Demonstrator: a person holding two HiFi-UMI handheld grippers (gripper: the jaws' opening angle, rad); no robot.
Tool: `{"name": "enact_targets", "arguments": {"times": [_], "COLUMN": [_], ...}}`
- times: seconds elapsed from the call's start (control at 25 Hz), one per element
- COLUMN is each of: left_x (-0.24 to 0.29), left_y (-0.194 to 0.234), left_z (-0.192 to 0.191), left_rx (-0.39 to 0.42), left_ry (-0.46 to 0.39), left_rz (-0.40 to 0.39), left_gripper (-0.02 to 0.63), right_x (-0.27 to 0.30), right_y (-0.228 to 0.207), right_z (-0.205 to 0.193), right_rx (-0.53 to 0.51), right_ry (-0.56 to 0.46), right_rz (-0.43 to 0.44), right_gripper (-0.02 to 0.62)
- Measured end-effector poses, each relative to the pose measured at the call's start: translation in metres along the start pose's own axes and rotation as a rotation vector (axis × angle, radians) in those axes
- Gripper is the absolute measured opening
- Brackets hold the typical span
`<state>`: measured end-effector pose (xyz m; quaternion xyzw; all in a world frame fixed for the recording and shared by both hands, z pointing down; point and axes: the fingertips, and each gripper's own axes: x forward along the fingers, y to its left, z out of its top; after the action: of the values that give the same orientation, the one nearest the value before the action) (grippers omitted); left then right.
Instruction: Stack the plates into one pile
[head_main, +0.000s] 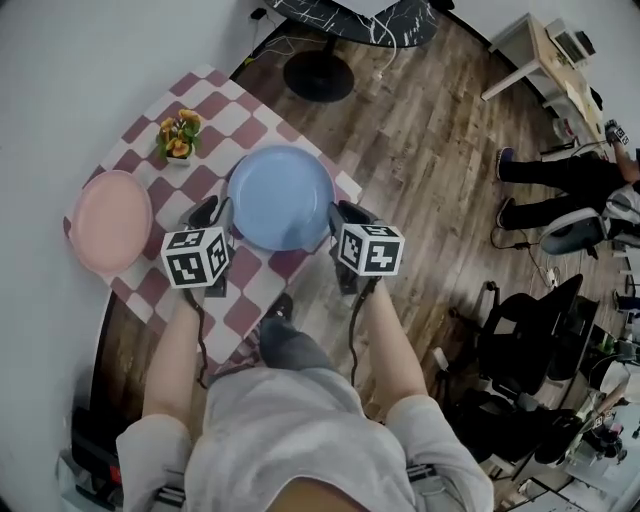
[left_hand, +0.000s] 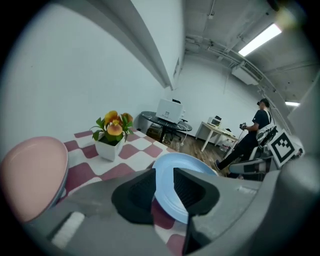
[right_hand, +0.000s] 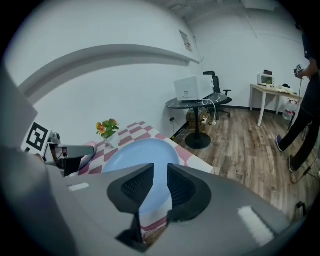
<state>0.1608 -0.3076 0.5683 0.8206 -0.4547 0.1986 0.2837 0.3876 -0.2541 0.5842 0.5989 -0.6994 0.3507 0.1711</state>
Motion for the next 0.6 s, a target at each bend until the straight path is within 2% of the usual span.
{"name": "enact_targets", "arguments": {"times": [0.32,0.6], "left_x": [0.03,0.046], "left_y": [0.017,0.022], "left_z": [-0.033,-0.051], "left_rx": [-0.064,-0.093], "left_ry": [0.103,0.163], "left_rz": [0.067,0.068], "left_gripper": [0.16,0.161], "right_x": [0.033,0.052], "right_y": [-0.024,-0.027], "right_z": [-0.018,-0.035], "right_rx": [0.062,0.058], "right_ry": [0.088,0.162], "right_rz": [-0.013,-0.001], "right_gripper": [0.132,0.133]}}
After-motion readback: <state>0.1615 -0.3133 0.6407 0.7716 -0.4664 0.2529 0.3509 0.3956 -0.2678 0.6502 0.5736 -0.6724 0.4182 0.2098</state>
